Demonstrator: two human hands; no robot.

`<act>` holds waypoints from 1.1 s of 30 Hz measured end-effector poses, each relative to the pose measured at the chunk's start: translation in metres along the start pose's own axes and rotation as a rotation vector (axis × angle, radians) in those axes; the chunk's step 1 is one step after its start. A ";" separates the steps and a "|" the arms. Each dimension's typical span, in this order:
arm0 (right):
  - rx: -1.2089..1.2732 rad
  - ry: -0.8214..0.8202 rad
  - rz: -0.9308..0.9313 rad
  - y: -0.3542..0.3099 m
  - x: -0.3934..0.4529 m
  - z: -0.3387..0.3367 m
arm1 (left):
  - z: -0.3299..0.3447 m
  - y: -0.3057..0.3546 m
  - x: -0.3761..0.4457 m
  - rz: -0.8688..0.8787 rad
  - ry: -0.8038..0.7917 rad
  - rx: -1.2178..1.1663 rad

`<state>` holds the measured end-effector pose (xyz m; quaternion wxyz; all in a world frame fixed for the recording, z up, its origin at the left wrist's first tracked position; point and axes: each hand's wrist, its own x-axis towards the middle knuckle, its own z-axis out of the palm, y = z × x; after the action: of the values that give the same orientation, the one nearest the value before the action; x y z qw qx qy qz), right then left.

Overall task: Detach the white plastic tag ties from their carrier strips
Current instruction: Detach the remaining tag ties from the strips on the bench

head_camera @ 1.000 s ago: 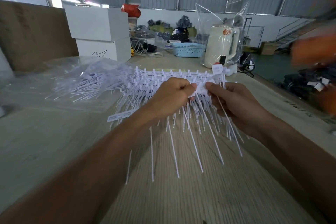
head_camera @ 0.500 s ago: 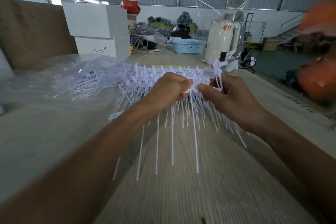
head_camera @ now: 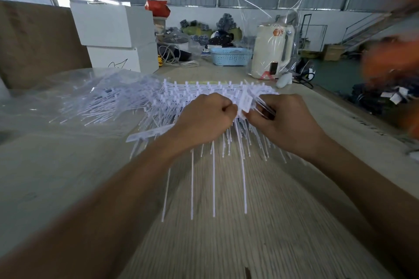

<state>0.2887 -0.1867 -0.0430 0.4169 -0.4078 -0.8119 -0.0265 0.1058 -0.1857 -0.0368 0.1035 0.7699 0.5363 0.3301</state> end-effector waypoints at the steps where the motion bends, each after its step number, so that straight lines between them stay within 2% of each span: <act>1: -0.010 0.020 -0.006 -0.002 0.000 0.002 | 0.001 0.001 0.000 -0.003 0.023 0.017; 5: -0.061 0.066 -0.021 -0.009 0.001 0.004 | 0.003 0.001 0.001 -0.020 0.056 0.045; 8: -0.037 0.087 0.006 -0.008 0.000 0.002 | 0.003 0.003 0.001 -0.041 0.041 -0.037; 12: -0.018 0.101 0.032 -0.007 -0.001 0.003 | 0.008 0.004 0.000 -0.008 0.038 0.004; 18: -0.095 0.160 -0.027 -0.001 0.001 0.011 | 0.010 0.003 0.003 0.040 0.032 0.001; 20: -0.211 0.149 0.039 0.009 0.002 0.002 | 0.010 0.002 0.001 0.057 0.033 -0.089; 22: -0.251 0.158 0.234 0.031 0.006 -0.017 | 0.007 0.002 0.001 0.086 0.064 -0.173; 24: 0.032 0.242 0.438 0.048 0.007 -0.031 | 0.003 0.002 0.002 0.104 0.061 -0.222; 26: 0.297 0.232 0.510 0.043 0.008 -0.028 | 0.005 0.000 0.002 0.091 0.004 -0.270; 29: 0.364 0.099 0.441 0.019 0.009 -0.010 | 0.014 -0.002 0.000 0.052 -0.060 -0.283; 33: 0.679 -0.017 0.320 0.001 0.003 -0.006 | 0.016 -0.003 0.001 -0.019 -0.115 -0.366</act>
<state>0.2923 -0.1868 -0.0372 0.5205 -0.3682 -0.7039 0.3131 0.1139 -0.1806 -0.0502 0.2753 0.7507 0.4678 0.3765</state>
